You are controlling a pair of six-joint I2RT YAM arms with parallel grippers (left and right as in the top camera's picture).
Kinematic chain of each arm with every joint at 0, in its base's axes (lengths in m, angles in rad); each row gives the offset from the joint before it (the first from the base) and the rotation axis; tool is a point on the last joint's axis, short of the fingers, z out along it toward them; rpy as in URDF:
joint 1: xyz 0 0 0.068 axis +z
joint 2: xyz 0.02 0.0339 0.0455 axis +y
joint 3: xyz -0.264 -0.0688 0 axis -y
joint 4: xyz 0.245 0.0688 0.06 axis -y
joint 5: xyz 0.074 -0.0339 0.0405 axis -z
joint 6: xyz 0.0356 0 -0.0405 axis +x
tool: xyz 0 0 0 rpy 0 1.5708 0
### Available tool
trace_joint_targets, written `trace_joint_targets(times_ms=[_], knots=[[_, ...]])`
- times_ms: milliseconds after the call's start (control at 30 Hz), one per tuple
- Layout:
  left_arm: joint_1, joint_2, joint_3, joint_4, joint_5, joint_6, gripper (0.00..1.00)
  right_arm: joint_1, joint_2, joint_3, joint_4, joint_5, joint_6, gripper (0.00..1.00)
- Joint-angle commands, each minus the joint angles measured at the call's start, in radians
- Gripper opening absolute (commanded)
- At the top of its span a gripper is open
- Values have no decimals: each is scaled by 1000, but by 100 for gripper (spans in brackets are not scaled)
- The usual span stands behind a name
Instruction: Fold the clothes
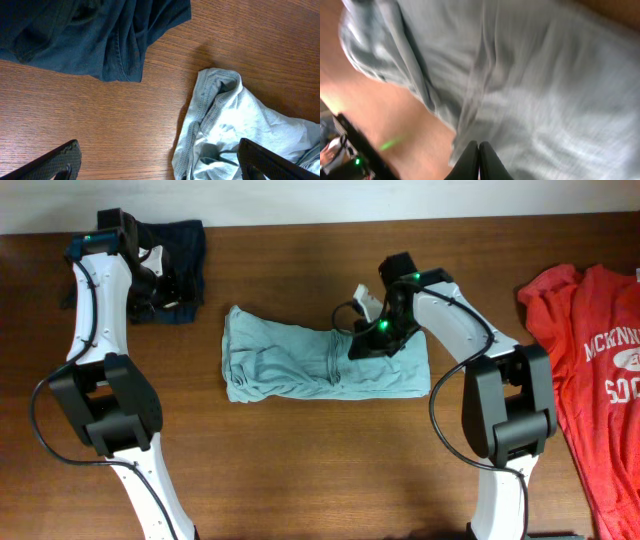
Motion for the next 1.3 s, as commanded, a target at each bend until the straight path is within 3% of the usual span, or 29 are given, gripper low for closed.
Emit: trace_joint_targets(times_ms=[0, 400, 500, 900, 1267], knots=[[2, 4, 14, 2, -3, 1, 99, -4, -12, 19, 43, -15, 5, 8], [2, 4, 14, 2, -3, 1, 99, 28, -11, 19, 172, 47, 21, 4], [2, 4, 13, 2, -3, 1, 99, 48, -6, 18, 206, 149, 88, 8], [2, 4, 13, 1, -3, 1, 99, 75, 100, 18, 295, 172, 134, 8], [2, 5, 14, 2, -3, 1, 99, 57, 77, 20, 322, 7, 135, 8]])
